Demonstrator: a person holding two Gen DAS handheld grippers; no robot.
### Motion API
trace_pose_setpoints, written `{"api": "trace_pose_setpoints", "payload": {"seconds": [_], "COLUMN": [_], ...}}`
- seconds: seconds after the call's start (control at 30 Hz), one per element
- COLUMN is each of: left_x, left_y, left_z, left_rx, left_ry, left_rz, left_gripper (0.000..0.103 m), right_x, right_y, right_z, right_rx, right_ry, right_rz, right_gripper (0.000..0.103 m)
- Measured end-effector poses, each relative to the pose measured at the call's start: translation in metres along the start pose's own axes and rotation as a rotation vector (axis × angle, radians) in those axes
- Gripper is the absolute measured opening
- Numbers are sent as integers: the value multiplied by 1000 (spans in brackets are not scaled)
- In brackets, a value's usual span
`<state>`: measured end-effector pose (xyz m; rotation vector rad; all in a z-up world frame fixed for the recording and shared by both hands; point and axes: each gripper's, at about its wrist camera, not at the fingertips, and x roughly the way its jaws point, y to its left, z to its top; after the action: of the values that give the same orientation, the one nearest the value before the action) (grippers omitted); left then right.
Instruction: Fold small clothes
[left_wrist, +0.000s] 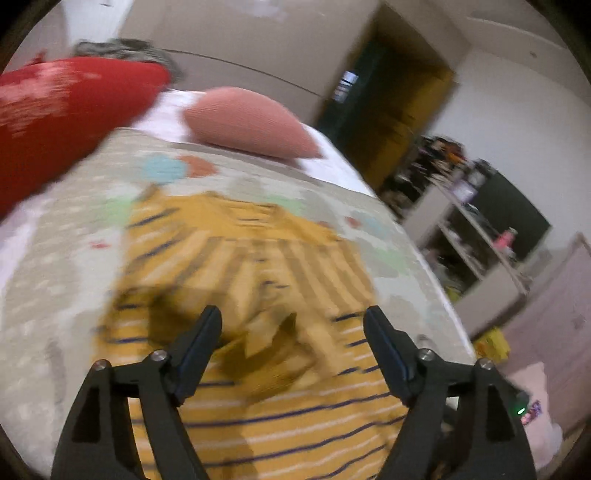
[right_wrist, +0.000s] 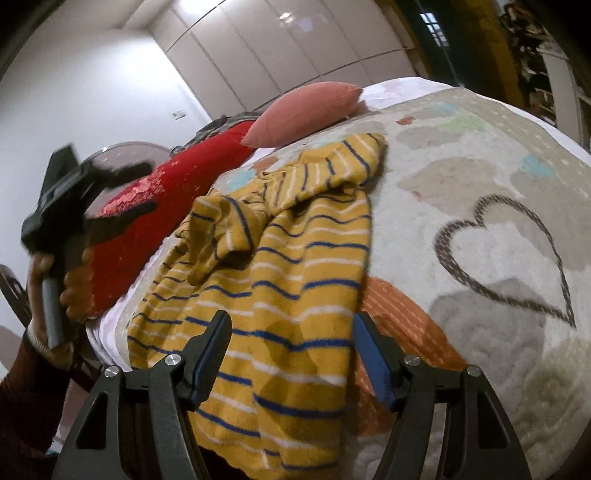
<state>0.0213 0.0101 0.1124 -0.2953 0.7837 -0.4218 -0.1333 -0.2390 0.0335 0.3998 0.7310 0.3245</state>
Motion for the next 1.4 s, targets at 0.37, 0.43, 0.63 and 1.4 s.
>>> {"api": "trace_pose_setpoints", "payload": {"seconds": [0.37,0.43,0.63,1.4], "left_x": [-46,-45,-46,149], "left_y": [76,83,98,95], "left_z": [-67,-74,-81,29], "left_rx": [-141,-154,-176,-287], "left_ry": [-26,-19,-16,208], "left_rz": [91,99,103,-31], "left_gripper": [79,79,79,85], "right_x": [96,130,150,104], "right_y": [127,142,128,-51], "right_z": [28,23,88,165], "right_rx": [-642,-811,-681,152], "right_ry": [45,67,114,-48], "right_rz": [-113,-219,-156,-97], "right_gripper": [78,78,7,76]}}
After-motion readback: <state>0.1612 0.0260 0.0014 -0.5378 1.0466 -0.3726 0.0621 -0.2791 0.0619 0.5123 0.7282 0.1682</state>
